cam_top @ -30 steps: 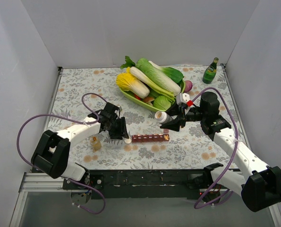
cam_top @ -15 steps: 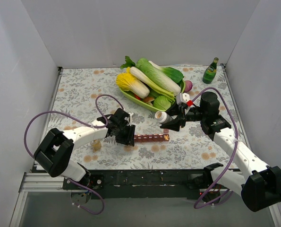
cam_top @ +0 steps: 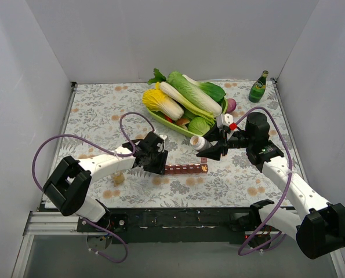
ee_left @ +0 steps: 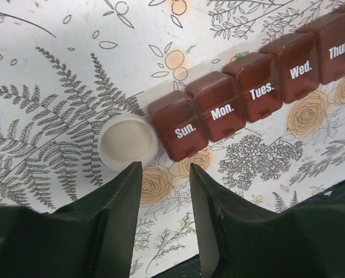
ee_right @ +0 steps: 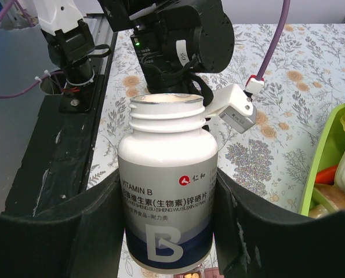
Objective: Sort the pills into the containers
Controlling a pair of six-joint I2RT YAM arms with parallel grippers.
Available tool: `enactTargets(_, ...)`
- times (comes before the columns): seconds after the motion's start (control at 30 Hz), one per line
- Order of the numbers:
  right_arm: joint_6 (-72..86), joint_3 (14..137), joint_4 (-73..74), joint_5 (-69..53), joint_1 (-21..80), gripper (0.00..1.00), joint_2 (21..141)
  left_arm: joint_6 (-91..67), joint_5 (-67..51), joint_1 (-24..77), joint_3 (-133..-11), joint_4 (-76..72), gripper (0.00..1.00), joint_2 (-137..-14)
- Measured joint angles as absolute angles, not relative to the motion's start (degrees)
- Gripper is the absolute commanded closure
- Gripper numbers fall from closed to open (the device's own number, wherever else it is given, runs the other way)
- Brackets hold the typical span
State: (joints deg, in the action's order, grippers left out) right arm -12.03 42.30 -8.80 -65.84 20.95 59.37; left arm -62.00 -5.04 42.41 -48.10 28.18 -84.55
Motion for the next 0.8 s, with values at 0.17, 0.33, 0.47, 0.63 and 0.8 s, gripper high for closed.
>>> enactTargets(0.17,-11.97,42.30,-8.80,-65.84,20.95,0.99,59.40,-63.51,-0.14,42.72,-48.38,28.32,0.70,-84.29)
enactTargets(0.33,-11.94,42.30,-8.82,-65.84,20.86,0.99,59.40,-66.94,4.69,42.19,-48.38,28.77,0.76,-80.55)
enactTargets(0.47,-11.92,42.30,-8.84,-65.89,20.78,0.99,59.40,-68.64,6.33,40.84,-48.40,29.69,0.77,-80.18)
enactTargets(0.63,-11.92,42.28,-8.86,-65.98,20.67,0.99,59.40,-69.52,6.63,40.18,-48.40,30.61,0.82,-83.20)
enactTargets(0.8,-11.92,42.28,-9.04,-66.00,20.64,0.99,59.40,-69.73,5.98,40.18,-48.40,31.07,0.85,-85.62)
